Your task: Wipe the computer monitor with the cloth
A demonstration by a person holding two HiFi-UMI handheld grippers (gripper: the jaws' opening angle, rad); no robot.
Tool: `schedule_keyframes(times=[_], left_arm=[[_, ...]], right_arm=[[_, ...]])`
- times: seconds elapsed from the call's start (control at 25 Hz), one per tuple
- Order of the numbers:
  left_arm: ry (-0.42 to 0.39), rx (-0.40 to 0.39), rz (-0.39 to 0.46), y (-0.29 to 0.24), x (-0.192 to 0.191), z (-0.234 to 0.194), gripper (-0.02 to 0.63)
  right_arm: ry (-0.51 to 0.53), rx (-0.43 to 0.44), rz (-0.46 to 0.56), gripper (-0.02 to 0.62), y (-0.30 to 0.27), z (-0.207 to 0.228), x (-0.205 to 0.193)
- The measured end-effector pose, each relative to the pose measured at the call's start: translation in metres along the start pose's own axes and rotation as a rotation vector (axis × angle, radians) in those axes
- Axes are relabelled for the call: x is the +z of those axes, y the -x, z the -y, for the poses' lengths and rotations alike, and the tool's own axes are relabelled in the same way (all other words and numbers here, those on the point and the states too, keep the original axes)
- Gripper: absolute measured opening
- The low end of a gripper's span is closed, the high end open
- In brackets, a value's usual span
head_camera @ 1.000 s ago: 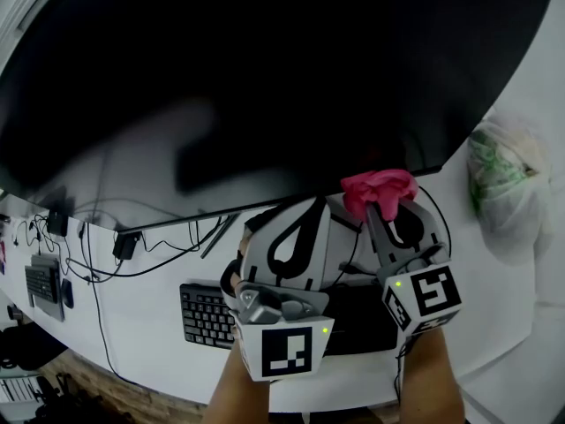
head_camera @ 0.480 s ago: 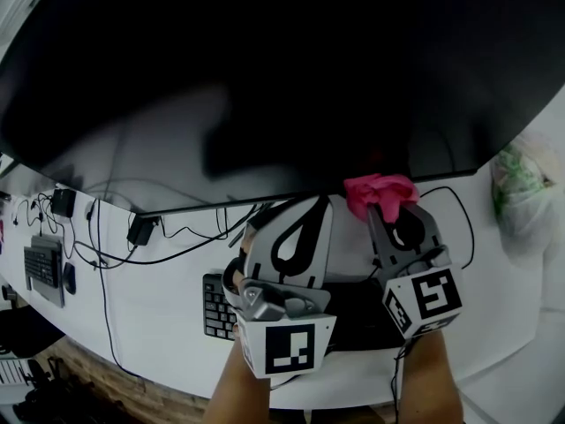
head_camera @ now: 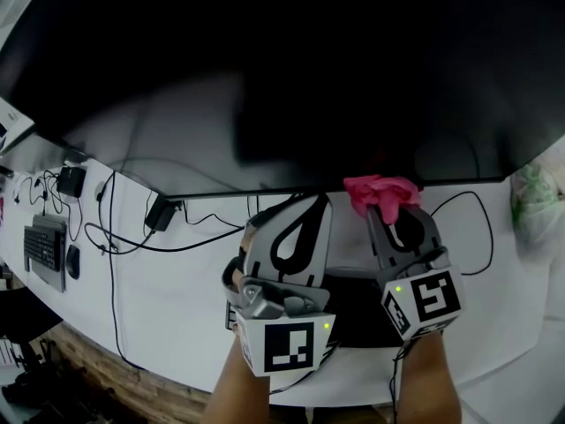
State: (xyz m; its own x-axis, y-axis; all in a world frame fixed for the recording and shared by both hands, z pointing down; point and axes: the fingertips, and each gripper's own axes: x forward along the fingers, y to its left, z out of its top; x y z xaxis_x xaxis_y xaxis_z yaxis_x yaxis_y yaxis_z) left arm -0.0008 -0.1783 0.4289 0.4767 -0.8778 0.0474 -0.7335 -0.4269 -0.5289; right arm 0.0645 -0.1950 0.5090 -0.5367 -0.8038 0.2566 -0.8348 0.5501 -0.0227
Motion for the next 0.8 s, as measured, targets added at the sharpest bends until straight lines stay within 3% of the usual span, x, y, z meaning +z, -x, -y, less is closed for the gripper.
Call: schedule_keyframes(times=[0.4, 0.8], left_arm=[[0.015, 0.033, -0.022, 0.022, 0.006, -0.029, 0.006], [-0.003, 0.06, -0.062, 0.046, -0.038, -0.064, 0.006]], right_arm=[[0.019, 0.043, -0.009, 0.064, -0.003, -0.03, 0.025], [0.031, 0.088, -0.003, 0.064, -0.04, -0.082, 0.019]])
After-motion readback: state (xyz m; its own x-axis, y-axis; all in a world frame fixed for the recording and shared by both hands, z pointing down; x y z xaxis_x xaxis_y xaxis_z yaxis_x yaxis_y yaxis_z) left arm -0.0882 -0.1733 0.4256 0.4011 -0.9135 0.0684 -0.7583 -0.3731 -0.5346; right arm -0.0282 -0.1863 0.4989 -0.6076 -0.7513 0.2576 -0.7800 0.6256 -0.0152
